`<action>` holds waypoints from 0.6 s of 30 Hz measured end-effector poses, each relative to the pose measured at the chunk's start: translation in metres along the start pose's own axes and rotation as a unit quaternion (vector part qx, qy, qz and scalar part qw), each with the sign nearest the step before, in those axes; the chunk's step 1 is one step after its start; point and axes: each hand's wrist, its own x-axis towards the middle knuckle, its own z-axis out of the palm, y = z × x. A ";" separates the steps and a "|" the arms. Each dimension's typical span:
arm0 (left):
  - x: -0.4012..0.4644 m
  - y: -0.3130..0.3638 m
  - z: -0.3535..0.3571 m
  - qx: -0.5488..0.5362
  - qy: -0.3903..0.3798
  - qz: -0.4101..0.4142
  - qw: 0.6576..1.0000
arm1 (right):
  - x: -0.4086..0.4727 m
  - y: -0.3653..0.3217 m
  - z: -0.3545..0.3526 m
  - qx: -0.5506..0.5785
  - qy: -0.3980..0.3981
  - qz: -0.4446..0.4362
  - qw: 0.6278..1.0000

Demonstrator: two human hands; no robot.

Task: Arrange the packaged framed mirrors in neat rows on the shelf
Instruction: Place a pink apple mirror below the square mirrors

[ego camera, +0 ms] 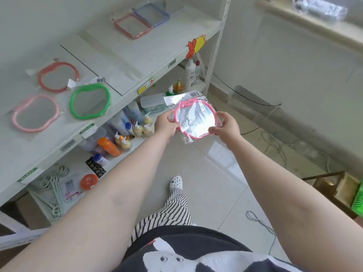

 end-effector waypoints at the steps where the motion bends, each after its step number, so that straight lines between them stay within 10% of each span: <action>1: 0.012 0.005 0.006 0.003 -0.005 0.001 1.000 | 0.011 -0.003 -0.004 -0.004 0.004 0.004 1.000; 18: 0.189 0.108 0.097 0.035 -0.081 0.016 0.996 | 0.181 -0.062 -0.068 -0.022 0.084 0.016 0.996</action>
